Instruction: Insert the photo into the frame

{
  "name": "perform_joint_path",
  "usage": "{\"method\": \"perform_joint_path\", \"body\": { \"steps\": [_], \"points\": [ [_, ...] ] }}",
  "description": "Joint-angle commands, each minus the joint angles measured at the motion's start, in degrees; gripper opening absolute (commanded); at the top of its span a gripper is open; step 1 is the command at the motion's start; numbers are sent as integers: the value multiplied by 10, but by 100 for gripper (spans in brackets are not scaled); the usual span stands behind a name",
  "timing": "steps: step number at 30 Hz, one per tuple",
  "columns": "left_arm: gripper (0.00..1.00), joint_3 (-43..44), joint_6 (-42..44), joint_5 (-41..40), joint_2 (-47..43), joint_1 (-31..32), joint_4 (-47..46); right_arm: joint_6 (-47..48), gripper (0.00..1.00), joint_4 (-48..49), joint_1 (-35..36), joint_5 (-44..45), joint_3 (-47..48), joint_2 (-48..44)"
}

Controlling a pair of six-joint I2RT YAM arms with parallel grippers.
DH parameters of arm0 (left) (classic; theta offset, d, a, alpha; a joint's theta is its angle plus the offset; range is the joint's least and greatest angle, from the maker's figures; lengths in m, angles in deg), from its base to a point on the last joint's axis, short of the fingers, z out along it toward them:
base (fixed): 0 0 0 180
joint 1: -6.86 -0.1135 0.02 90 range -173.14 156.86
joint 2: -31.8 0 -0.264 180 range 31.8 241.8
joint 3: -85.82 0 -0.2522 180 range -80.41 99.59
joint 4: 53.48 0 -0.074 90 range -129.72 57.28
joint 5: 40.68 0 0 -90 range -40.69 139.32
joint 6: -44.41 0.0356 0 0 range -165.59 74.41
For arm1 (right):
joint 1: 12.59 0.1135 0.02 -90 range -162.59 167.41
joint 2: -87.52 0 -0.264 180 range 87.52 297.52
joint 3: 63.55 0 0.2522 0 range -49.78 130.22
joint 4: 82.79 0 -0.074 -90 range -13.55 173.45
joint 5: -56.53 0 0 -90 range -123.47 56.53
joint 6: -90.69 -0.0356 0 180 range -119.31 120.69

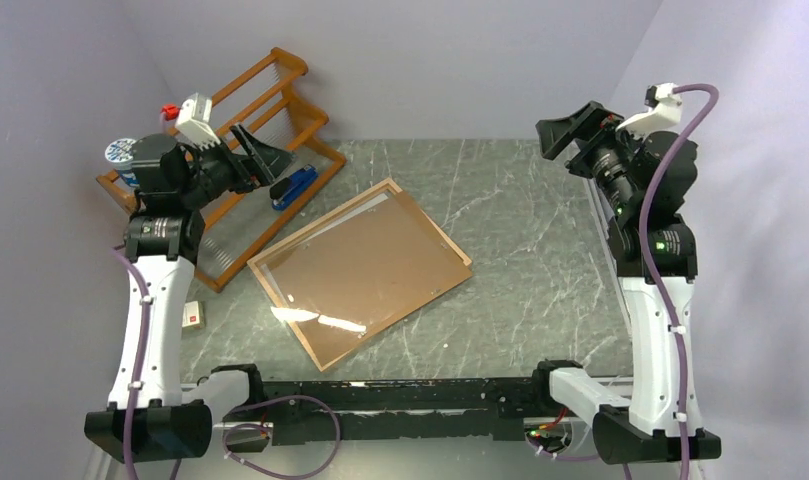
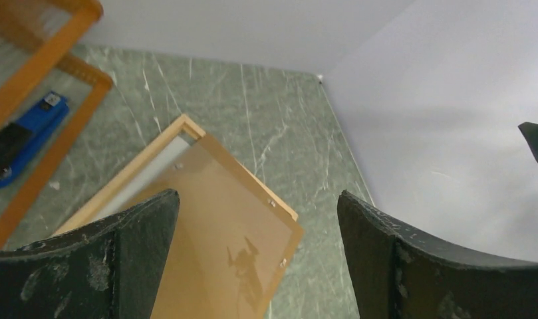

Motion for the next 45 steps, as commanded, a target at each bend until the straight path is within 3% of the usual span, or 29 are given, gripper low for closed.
{"method": "perform_joint_path", "body": {
  "steps": [1, 9, 13, 18, 21, 26, 34, 39, 45],
  "points": [
    [94, -7, 5, 31, 5, 15, -22, -16, 95, -3, 1, -14, -28, 10],
    [94, -21, 87, -73, 101, 143, 63, -112, 87, 48, 3, -65, -234, 63],
    [94, -51, 79, -79, 153, 191, 36, -172, 86, 72, 4, -66, -338, 78],
    [94, -74, 76, -110, 210, 266, 7, -194, 76, 87, 9, -112, -401, 142],
    [94, -85, 74, -111, 235, 303, -16, -200, 76, 121, 12, -147, -436, 158],
    [94, -89, 92, -142, 282, 364, -33, -199, 84, 145, 14, -180, -463, 206],
    [90, -58, 132, -210, 347, 435, -16, -192, 84, 222, 36, -250, -482, 280],
    [87, -43, 142, -242, 385, 472, -4, -207, 78, 302, 46, -290, -500, 312],
    [87, -49, 130, -268, 391, 498, -9, -208, 67, 326, 46, -302, -493, 282]
  ]
}}
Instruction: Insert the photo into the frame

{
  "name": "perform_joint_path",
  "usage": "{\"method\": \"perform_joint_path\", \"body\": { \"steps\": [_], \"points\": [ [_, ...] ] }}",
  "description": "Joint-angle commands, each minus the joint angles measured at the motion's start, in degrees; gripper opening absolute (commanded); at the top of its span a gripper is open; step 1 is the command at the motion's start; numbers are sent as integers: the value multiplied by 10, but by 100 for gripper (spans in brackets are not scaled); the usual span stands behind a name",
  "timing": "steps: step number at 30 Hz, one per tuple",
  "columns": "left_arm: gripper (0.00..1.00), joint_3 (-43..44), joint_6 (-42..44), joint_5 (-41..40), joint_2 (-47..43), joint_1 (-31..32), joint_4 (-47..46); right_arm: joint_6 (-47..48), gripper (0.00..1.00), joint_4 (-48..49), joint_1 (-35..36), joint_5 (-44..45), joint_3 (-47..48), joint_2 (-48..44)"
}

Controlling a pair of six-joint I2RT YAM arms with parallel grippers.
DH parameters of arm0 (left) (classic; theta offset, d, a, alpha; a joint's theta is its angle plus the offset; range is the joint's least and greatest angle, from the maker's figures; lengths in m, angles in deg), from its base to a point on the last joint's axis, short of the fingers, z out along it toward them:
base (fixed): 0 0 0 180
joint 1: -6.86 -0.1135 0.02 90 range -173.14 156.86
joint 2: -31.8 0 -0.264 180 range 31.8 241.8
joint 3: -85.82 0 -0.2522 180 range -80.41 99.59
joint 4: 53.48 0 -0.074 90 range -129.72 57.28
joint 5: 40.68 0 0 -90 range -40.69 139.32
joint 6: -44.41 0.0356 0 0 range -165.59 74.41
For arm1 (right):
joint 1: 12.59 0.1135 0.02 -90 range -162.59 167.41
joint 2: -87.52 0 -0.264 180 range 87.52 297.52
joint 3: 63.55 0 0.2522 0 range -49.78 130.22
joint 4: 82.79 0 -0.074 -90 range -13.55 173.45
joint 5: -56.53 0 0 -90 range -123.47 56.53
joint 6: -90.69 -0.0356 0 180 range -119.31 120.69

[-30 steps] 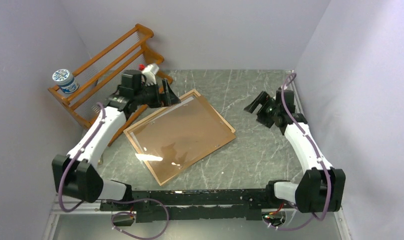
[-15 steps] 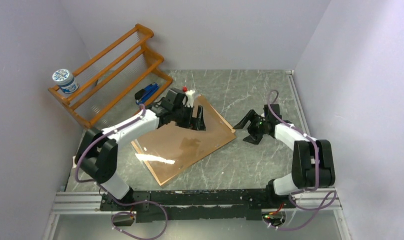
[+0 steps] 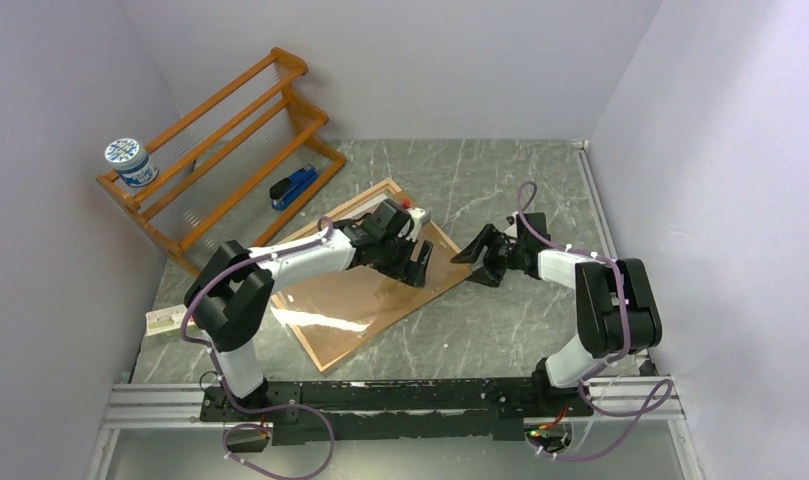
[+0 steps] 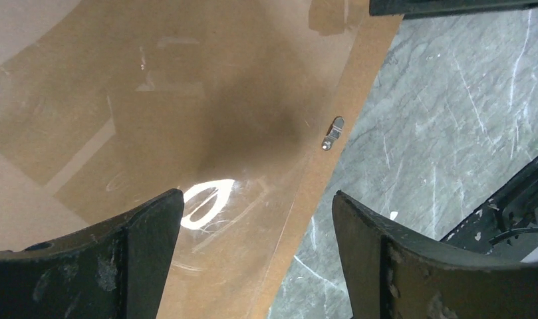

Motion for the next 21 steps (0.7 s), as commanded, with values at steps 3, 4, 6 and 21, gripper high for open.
{"method": "perform_joint_path", "body": {
  "steps": [3, 4, 6, 21],
  "points": [
    [88, 12, 8, -51, -5, 24, -6, -3, 62, 75, 0, -38, 9, -47],
    [89, 11, 7, -54, -5, 26, -5, -5, 60, 83, 0, -43, 8, -52],
    [93, 11, 5, -55, -5, 30, 0, -13, 58, 98, 0, -51, 7, -56],
    [94, 82, 53, -290, 36, 139, 66, -81, 54, 133, 0, -74, 28, -66]
  ]
}}
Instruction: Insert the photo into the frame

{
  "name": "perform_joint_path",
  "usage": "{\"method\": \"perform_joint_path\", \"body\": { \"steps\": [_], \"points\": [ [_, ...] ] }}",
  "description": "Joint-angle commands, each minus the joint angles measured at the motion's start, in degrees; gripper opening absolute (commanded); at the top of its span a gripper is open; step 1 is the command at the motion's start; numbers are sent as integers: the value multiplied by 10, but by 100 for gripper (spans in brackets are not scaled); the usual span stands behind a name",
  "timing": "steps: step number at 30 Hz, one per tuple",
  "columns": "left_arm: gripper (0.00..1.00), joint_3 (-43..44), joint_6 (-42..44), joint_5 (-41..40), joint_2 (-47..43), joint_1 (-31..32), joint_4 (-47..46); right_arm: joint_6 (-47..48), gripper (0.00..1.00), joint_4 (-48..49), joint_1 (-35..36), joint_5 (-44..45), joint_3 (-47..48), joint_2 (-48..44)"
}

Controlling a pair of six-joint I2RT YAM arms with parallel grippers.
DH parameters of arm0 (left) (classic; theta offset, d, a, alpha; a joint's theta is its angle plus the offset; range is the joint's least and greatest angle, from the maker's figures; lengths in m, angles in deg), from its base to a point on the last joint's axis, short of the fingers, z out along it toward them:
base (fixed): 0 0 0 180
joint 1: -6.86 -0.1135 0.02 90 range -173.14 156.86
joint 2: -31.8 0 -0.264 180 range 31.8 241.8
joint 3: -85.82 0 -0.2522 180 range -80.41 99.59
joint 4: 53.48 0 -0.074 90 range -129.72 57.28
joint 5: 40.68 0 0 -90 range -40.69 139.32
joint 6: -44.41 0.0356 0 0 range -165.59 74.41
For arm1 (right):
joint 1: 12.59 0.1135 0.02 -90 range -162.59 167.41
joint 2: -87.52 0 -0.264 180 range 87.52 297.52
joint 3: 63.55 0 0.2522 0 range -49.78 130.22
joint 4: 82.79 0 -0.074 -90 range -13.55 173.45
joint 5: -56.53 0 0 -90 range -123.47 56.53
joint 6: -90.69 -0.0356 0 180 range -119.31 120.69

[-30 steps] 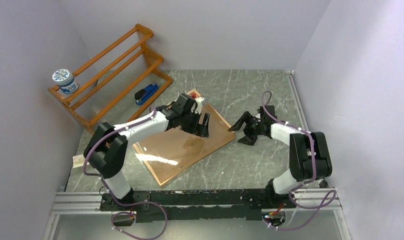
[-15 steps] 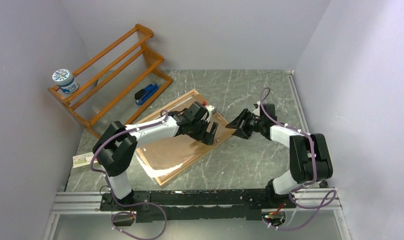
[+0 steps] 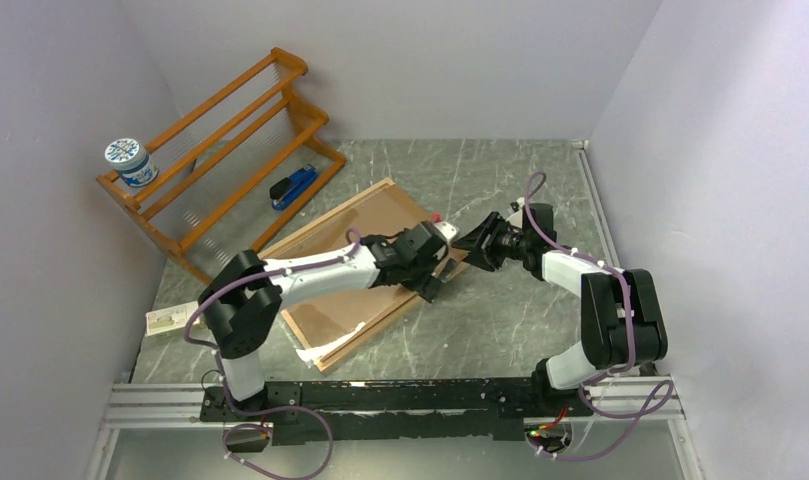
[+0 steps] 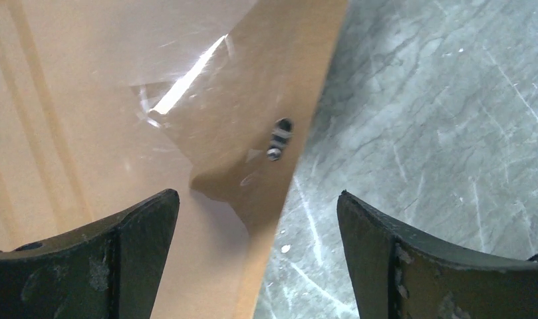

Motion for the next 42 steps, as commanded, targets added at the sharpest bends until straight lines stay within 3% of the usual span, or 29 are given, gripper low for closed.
{"method": "perform_joint_path", "body": {
  "steps": [1, 9, 20, 23, 24, 33, 37, 42],
  "points": [
    [94, 52, 8, -128, 40, 37, 41, -35, 54, 47, 1, -37, 31, -23],
    [85, 89, -39, -284, 91, 54, 91, -57, 54, 35, 0, -37, 48, -29],
    [56, 99, -57, -303, 89, 54, 105, -88, 52, 28, -4, -35, 58, -29],
    [35, 101, -57, -309, 82, 54, 106, -82, 54, 5, -5, -23, 66, -33],
    [32, 102, -57, -311, 79, 55, 107, -77, 54, -11, -5, -14, 71, -34],
    [24, 118, -48, -299, 67, 54, 113, -27, 75, -234, -14, 148, 114, -71],
    [19, 130, -50, -294, 63, 54, 122, -35, 77, -285, -14, 210, 95, -91],
    [6, 139, -48, -282, 52, 53, 131, -46, 73, -287, -4, 211, 71, -75]
  ]
}}
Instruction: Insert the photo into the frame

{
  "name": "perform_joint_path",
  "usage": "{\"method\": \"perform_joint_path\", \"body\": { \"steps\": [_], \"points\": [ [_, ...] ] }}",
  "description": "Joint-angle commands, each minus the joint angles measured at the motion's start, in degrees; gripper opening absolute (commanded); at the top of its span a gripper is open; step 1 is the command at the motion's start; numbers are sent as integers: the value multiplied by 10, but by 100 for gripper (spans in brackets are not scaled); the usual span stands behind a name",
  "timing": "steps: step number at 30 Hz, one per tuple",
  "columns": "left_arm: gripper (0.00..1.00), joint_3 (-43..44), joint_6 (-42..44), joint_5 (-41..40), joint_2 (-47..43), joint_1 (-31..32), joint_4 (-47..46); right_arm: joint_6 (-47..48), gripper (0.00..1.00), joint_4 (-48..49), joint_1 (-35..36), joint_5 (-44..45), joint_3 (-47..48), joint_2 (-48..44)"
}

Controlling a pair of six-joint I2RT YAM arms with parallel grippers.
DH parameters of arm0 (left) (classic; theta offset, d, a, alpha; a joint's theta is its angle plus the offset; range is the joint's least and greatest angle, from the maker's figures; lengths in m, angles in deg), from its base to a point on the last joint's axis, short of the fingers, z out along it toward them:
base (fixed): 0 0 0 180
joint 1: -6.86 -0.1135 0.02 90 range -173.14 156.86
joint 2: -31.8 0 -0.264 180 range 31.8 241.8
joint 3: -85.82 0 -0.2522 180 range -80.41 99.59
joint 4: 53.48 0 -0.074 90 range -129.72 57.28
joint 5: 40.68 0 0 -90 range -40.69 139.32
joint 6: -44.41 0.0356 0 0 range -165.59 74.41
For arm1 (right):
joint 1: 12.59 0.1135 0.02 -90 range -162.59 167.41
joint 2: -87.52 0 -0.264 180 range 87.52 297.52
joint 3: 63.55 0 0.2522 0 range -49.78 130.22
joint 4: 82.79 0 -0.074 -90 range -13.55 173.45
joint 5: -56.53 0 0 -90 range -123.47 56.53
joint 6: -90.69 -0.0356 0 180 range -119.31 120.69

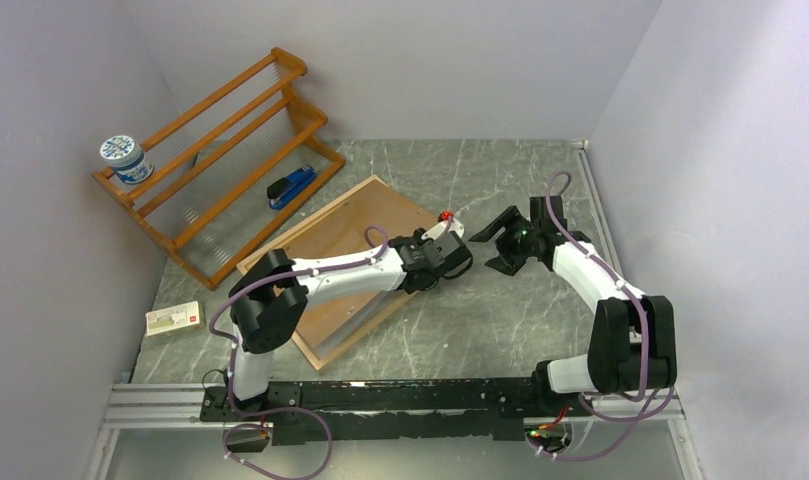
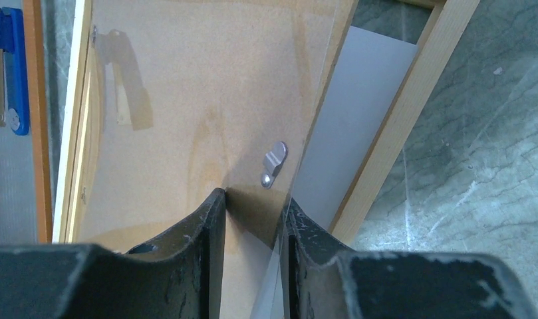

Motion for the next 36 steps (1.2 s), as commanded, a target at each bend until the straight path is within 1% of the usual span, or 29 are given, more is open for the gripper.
{"method": "perform_joint_path", "body": {
  "steps": [1, 8, 16, 18, 20, 23, 27, 31, 34, 35, 36],
  "points": [
    [4, 22, -38, 39, -39, -10, 18, -3, 73, -25, 15, 26, -15, 10],
    [2, 53, -27, 45, -46, -11, 51, -10, 73, -41, 92, 24, 40, 106],
    [3, 119, -35, 52, -49, -11, 114, -40, 73, -21, 146, 10, 87, 180],
    [3, 134, -36, 48, -50, -11, 125, -42, 73, -38, 160, 17, 104, 201],
    [3, 151, -36, 39, -49, -12, 138, -46, 73, -79, 168, 42, 127, 218],
    [3, 180, -37, 14, -44, -12, 161, -48, 70, -131, 176, 89, 154, 234],
    [3, 204, -35, -8, -45, -12, 178, -45, 64, -158, 179, 134, 168, 243],
    [2, 217, -24, -32, -53, -12, 184, -34, 56, -180, 179, 169, 190, 257],
    [3, 222, -10, -46, -63, -15, 182, -17, 53, -194, 179, 191, 209, 269],
    [3, 223, -5, -49, -67, -16, 181, -11, 50, -196, 179, 197, 215, 273],
    [3, 225, 0, -52, -72, -18, 180, -5, 45, -199, 179, 204, 220, 275]
  ]
}}
